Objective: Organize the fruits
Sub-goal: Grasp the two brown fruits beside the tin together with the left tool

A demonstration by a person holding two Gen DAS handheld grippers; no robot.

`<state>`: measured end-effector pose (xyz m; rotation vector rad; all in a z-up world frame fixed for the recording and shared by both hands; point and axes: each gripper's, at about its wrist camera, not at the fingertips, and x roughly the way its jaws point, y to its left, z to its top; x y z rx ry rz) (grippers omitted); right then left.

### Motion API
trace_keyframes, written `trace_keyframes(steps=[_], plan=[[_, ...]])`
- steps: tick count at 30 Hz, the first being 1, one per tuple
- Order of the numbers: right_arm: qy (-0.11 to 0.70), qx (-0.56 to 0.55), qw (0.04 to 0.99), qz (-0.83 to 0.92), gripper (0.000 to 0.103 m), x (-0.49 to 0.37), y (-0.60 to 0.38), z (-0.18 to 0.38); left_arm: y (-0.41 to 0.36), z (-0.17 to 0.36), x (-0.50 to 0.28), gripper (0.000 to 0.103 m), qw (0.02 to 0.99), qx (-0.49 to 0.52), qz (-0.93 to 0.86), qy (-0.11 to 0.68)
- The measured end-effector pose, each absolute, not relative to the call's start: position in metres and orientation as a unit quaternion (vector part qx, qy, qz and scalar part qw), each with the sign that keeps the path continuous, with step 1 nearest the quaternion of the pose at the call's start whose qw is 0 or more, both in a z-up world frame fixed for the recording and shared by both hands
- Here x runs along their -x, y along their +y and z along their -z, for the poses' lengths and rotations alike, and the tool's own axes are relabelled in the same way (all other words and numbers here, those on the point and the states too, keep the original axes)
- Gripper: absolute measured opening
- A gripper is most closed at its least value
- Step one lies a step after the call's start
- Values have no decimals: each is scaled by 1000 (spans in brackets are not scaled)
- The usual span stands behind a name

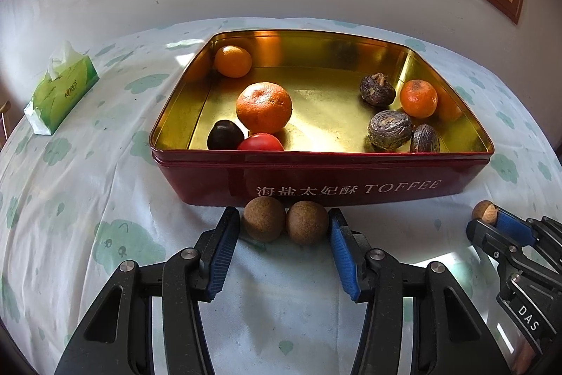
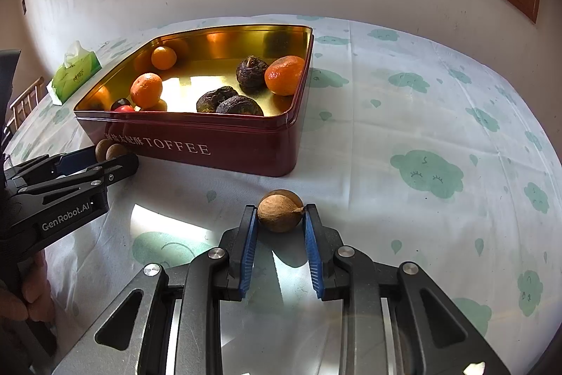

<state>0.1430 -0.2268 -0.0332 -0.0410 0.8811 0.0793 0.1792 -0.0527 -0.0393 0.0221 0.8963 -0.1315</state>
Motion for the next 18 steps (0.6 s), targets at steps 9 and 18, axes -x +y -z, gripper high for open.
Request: trace_keyframes(steps=[9,18], plan=[[426,21,903,-37,25,-143,-226,34,-51,39,-177,49,899,-12,66,432],[426,21,903,-37,25,-143,-226,34,-53,39,-169,49,900,-22,65,431]])
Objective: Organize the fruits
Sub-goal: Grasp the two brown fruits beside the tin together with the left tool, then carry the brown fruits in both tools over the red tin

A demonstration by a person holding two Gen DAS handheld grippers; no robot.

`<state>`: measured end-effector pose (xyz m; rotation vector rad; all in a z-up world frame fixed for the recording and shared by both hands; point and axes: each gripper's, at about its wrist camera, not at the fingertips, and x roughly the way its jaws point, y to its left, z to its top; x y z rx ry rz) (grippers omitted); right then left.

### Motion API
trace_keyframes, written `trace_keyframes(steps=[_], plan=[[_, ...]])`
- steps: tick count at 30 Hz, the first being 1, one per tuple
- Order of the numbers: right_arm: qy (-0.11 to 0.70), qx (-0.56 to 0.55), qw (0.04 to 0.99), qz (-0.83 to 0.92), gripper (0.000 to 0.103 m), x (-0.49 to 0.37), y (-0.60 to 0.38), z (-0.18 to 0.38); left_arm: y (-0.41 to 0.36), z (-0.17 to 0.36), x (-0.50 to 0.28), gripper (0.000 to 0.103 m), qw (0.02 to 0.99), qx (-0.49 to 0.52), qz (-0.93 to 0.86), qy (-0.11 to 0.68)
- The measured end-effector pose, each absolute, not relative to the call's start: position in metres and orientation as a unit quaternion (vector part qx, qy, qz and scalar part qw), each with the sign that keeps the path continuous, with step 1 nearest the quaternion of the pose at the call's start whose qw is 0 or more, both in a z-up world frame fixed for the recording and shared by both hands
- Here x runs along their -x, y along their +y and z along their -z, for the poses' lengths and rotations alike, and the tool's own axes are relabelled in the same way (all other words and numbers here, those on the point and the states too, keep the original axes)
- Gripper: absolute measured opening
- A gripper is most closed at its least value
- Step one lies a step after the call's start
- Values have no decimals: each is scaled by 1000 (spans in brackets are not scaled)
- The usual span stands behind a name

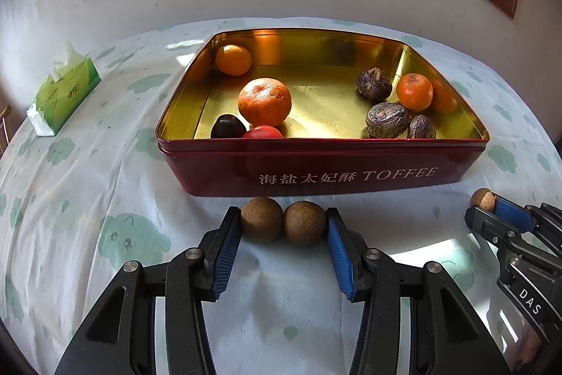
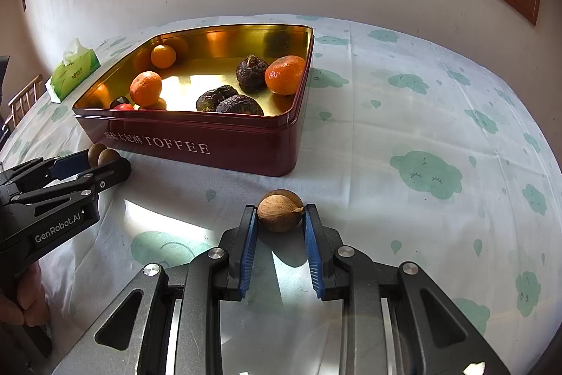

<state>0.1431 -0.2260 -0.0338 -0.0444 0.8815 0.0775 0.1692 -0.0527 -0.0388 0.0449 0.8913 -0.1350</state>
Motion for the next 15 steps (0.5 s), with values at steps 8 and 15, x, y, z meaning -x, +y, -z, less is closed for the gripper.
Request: trace_keyframes(steps=[8,15], plan=[[426,25,904,-36,24,-143,-226,34,-53,38,-161,49,902,-31,66,425],[426,27,904,-34,24,-143,-226,33,-52,35,-154,49,907,-32,67,414]])
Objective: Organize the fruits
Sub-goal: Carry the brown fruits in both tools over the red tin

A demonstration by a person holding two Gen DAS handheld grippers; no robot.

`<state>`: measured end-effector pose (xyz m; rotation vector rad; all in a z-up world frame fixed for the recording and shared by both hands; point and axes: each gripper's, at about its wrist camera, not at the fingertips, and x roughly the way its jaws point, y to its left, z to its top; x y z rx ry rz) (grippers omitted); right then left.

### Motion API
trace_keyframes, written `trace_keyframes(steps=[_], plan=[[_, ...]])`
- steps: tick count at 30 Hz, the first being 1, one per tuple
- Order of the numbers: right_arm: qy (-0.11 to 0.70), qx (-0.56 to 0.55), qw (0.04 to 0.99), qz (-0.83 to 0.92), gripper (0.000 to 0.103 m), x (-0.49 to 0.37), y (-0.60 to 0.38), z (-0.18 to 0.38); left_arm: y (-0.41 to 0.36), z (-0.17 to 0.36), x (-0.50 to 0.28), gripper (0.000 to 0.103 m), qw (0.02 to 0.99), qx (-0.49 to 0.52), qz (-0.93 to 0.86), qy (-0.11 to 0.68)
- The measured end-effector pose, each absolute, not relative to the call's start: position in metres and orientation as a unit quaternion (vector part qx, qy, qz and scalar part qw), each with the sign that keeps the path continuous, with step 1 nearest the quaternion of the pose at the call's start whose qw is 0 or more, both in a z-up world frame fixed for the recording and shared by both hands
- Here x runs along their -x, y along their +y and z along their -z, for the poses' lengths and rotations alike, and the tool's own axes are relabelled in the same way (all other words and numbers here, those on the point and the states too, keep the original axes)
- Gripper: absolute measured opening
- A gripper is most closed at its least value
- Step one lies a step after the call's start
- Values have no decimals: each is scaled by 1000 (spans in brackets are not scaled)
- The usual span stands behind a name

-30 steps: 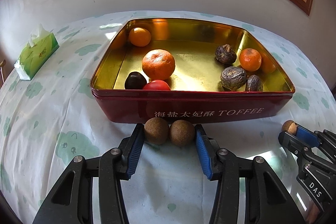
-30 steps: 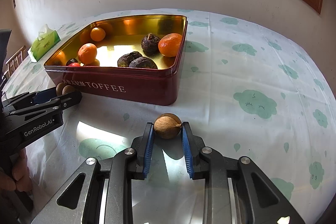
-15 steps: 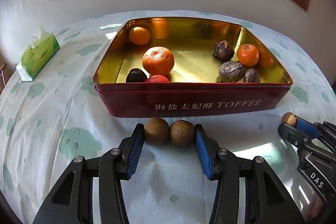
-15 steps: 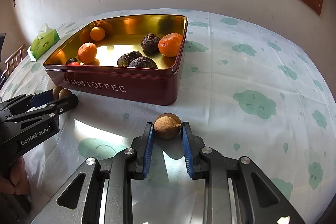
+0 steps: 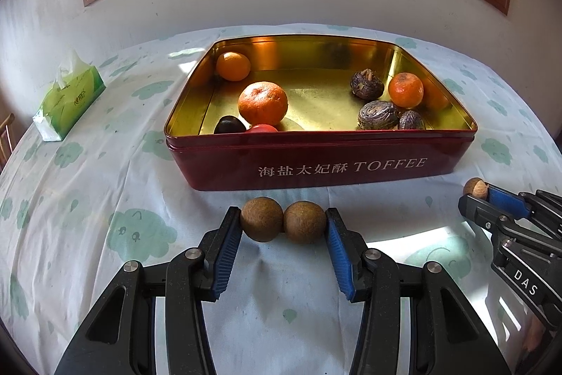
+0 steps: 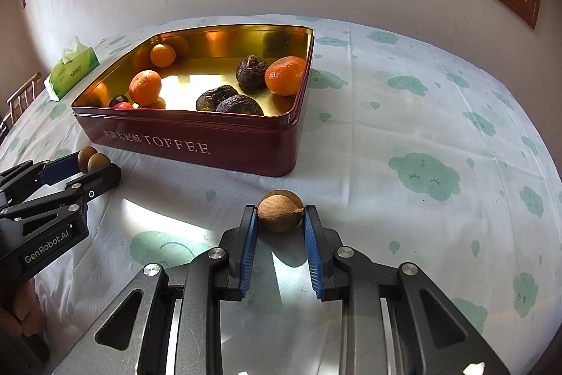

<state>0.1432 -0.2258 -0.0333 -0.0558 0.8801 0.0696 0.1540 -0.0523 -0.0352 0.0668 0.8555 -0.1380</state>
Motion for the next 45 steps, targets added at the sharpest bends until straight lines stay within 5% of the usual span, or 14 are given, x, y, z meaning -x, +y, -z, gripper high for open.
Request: trace_keyframes(steps=[45], plan=[[387,30,920,-59,24,-139,-200,-23,-24,-21,-149,49,925,9,69,374]])
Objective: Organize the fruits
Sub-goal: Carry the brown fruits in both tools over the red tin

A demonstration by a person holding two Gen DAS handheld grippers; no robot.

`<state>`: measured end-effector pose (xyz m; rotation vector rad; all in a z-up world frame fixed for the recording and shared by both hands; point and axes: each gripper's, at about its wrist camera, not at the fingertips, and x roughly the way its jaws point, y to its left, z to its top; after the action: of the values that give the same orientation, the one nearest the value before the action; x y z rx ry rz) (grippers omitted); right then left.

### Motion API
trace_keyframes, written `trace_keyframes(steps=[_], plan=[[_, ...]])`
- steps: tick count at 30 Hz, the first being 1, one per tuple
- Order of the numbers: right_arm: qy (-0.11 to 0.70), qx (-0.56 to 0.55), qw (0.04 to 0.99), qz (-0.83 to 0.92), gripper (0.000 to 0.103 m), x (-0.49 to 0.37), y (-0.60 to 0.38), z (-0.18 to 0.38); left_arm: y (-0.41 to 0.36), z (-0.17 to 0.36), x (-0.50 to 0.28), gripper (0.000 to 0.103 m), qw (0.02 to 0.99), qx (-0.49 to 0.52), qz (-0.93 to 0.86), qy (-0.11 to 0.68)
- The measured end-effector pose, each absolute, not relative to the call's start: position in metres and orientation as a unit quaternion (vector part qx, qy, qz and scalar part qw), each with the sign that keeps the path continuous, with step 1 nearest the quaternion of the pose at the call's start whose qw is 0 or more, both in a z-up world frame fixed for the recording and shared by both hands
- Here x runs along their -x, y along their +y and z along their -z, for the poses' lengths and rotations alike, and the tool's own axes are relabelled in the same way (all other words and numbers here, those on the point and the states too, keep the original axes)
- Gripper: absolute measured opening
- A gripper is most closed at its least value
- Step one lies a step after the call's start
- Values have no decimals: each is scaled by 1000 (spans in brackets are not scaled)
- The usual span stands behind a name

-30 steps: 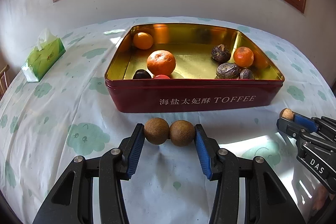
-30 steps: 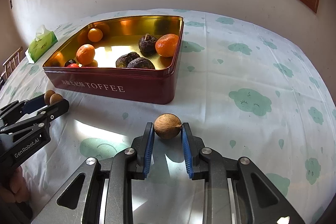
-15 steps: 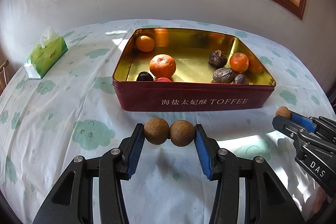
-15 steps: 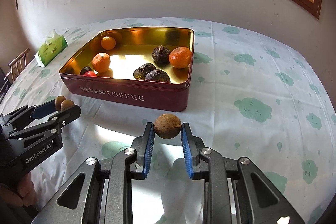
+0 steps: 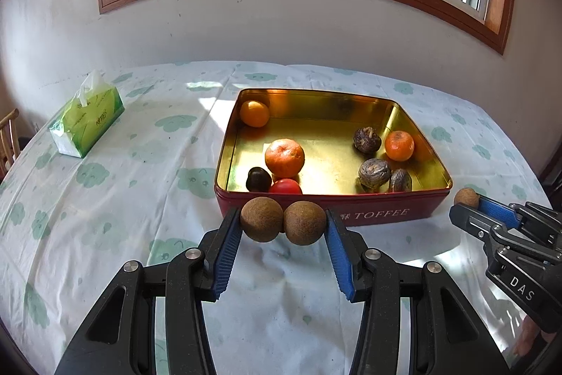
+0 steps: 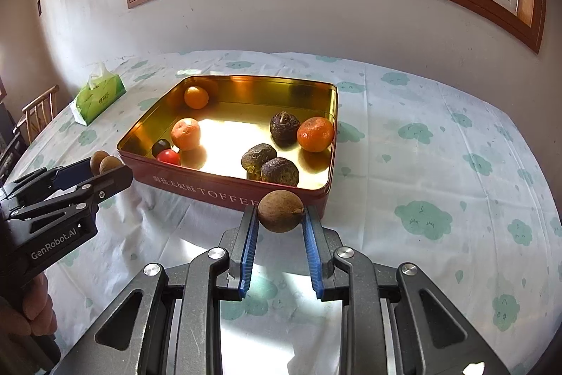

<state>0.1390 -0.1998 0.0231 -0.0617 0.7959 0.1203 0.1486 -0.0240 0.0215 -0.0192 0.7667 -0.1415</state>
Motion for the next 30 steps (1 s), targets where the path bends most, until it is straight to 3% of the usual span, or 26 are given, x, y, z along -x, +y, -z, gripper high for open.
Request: trace_keyframes(steps=[30], plan=[[405,31,911,-77,24,-215,-184,-13,-33,-5,-228,49,911,-12,75,406]])
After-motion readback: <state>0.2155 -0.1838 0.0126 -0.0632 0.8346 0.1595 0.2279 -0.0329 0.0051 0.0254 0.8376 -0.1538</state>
